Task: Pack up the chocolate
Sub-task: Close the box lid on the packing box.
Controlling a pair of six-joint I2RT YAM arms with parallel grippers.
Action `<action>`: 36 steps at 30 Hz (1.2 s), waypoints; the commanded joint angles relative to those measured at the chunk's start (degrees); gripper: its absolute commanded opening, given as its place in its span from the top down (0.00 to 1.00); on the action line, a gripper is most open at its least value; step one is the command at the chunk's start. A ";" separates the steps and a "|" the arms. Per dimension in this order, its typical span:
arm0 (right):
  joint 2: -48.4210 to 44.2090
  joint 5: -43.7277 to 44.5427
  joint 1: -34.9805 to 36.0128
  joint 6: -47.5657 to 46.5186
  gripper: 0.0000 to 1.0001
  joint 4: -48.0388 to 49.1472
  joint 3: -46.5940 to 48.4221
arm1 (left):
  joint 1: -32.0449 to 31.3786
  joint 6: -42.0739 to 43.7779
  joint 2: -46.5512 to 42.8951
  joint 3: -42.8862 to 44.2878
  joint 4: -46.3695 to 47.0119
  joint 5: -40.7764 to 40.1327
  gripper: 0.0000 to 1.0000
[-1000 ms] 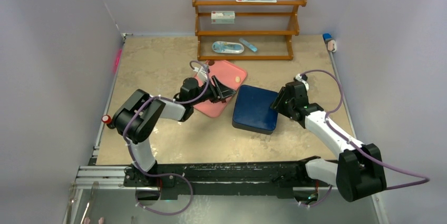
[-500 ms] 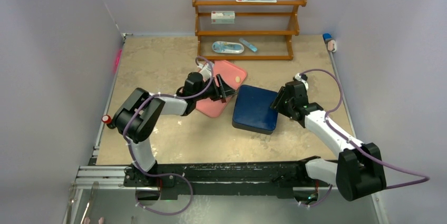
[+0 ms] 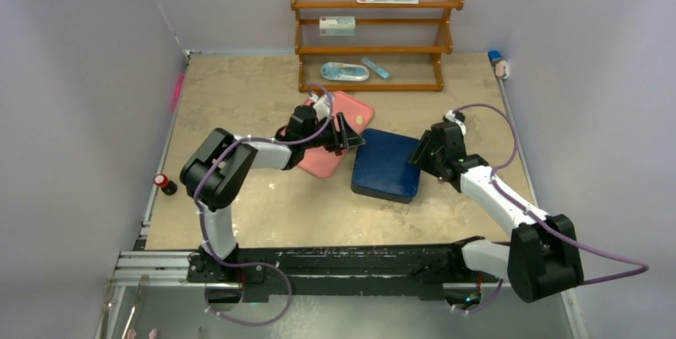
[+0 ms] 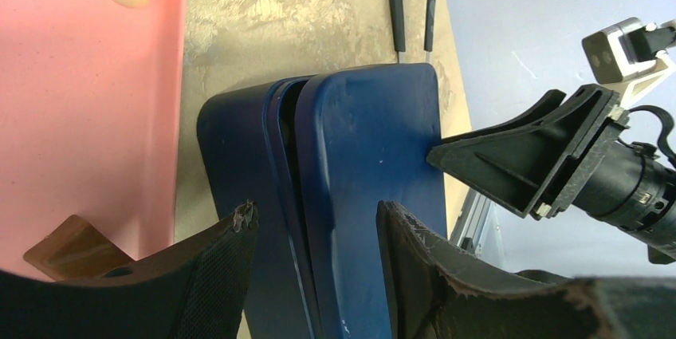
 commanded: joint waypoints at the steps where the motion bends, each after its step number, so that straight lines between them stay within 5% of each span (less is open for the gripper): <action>1: 0.66 -0.42 0.34 -0.79 0.49 0.35 1.86 | -0.52 2.15 1.57 2.66 -0.13 0.38 0.45; 12: 1.23 -0.51 0.34 -0.81 0.49 0.60 1.84 | -1.64 3.52 5.24 7.28 -4.67 -0.47 0.46; 27: 2.43 -0.51 0.34 -0.81 0.48 0.72 1.90 | -3.48 1.95 7.38 9.10 -14.82 -6.04 0.61; 36: 1.87 0.55 0.34 -0.75 0.48 -0.34 2.57 | -3.50 1.76 9.45 11.69 -18.62 -6.00 0.59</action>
